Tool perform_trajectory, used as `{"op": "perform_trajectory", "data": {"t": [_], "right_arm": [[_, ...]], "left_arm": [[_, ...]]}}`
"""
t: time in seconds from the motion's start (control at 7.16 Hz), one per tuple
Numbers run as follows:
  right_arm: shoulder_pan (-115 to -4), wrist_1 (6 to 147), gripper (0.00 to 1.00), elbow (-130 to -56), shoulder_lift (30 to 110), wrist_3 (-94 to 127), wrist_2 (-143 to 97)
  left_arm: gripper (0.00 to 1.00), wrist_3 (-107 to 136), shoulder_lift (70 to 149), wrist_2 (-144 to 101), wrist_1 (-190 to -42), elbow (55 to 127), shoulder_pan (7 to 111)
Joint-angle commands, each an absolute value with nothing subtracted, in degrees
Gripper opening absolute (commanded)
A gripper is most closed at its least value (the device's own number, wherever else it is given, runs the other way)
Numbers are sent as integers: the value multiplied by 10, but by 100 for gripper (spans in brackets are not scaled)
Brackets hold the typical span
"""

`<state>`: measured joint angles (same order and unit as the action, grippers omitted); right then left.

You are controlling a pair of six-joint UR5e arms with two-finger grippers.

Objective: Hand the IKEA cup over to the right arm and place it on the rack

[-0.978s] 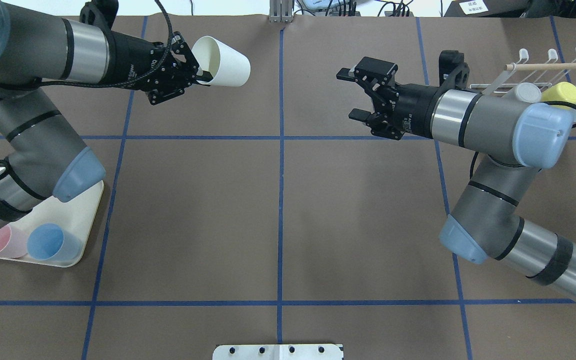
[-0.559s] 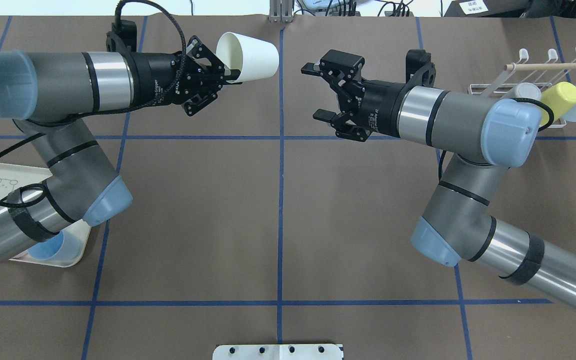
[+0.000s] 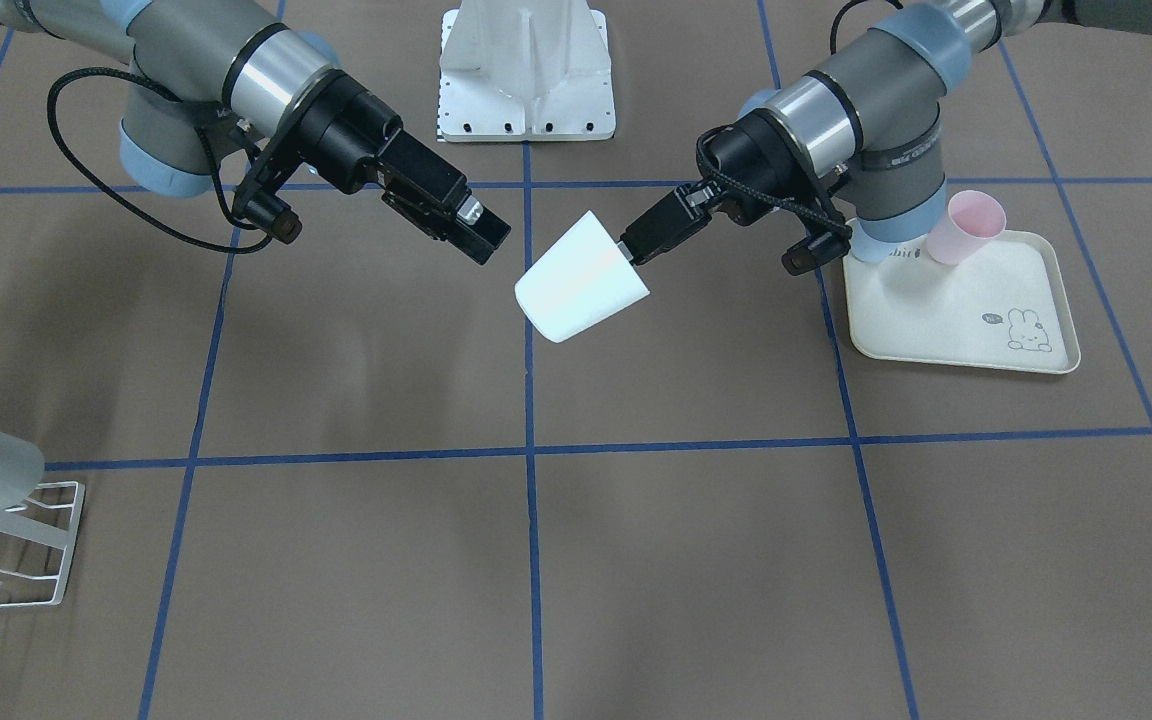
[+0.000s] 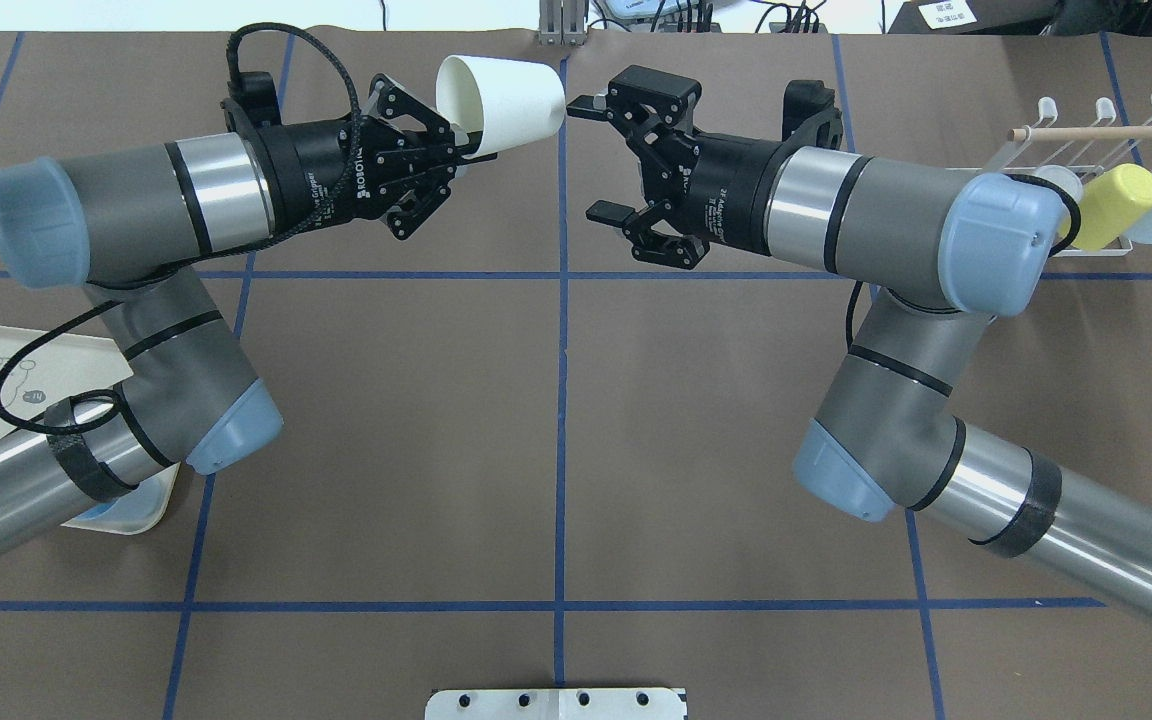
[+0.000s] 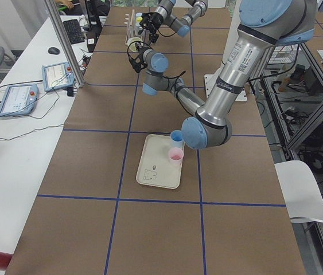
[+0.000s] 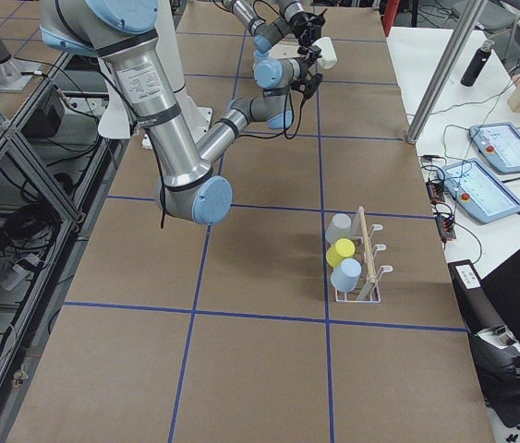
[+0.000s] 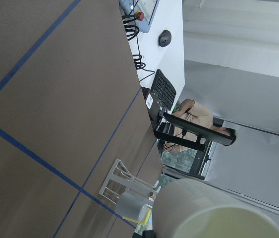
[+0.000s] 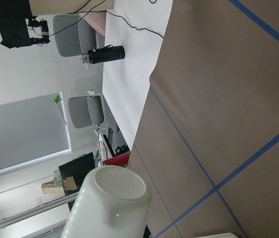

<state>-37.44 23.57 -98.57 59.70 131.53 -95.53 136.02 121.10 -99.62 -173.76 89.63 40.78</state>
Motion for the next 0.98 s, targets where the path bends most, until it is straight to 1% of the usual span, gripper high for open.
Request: {"op": "perform_trajectory", "data": {"t": [0.0, 0.84], "right_arm": [[-375, 236, 100, -987, 595, 1388, -940], [-374, 273, 100, -987, 585, 1357, -943]], "left_arm": [[0, 1381, 1210, -973, -1781, 882, 391], [0, 1389, 1220, -1017, -1776, 887, 376]]}}
